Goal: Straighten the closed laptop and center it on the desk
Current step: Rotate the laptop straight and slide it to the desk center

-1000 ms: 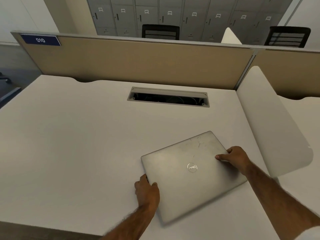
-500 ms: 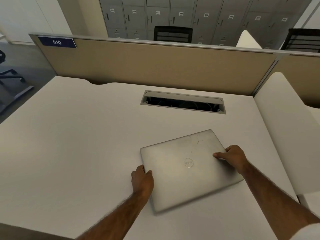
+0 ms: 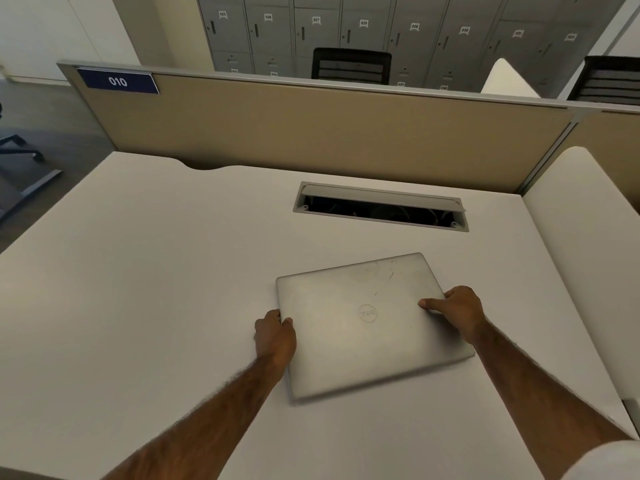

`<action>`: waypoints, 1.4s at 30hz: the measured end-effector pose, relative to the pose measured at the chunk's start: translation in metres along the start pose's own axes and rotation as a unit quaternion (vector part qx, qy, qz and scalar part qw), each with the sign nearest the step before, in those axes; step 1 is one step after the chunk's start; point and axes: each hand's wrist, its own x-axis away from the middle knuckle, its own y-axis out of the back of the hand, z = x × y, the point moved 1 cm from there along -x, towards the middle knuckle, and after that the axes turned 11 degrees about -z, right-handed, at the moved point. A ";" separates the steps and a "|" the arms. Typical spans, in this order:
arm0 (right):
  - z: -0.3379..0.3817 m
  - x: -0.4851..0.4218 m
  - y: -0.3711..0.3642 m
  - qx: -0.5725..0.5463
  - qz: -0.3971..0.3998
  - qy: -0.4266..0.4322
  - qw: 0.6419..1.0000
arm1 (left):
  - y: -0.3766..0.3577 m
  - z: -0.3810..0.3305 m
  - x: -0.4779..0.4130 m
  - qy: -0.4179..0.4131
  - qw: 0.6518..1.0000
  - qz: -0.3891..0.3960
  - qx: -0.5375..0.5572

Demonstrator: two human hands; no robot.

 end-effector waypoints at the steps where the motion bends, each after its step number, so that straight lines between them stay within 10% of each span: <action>1: 0.003 0.001 -0.003 -0.001 -0.004 -0.002 1.000 | 0.001 0.000 -0.006 -0.003 1.000 0.000 -0.006; 42: 0.017 0.053 -0.033 -0.054 -0.026 -0.012 0.998 | 0.053 -0.031 -0.051 -0.076 0.990 0.042 -0.115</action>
